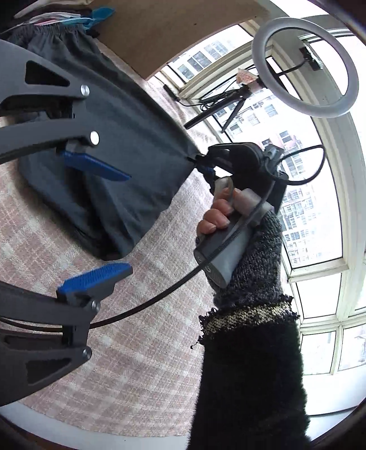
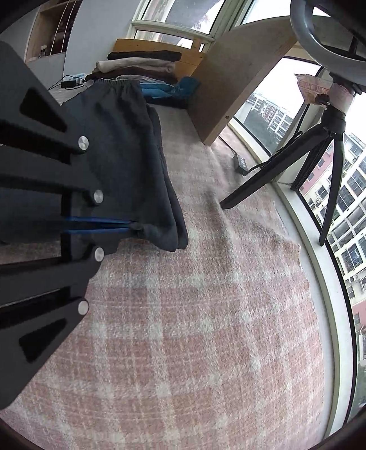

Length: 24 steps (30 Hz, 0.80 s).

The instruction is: Fold clothes

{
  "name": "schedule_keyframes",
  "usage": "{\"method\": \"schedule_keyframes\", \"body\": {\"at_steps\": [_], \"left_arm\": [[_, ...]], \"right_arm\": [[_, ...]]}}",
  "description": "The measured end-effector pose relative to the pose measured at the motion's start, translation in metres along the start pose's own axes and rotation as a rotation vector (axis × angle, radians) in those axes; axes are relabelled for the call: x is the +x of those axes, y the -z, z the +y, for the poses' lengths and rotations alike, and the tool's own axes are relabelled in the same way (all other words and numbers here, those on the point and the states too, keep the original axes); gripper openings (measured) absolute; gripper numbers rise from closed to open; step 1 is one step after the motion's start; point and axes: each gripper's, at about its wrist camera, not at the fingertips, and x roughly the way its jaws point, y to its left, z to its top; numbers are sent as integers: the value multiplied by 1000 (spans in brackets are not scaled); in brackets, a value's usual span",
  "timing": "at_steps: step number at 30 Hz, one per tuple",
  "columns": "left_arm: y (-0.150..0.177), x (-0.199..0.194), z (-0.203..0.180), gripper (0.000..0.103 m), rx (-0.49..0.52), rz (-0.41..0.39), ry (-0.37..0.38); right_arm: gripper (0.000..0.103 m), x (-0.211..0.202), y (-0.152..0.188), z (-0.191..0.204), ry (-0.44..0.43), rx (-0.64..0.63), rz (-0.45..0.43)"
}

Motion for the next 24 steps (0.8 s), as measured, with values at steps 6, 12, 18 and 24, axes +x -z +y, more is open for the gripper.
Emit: {"method": "schedule_keyframes", "body": {"at_steps": [6,12,18,24], "left_arm": [[1,60,-19,70,63,175,95],[0,71,2,4,-63,174,165],[0,16,58,3,-295,31,239],[45,-60,139,3,-585,-128,232]], "right_arm": [[3,8,-1,-6,25,24,16],[3,2,-1,-8,32,32,13],[3,-32,-3,27,13,41,-55],[3,-62,-7,131,-2,-50,-123]]}}
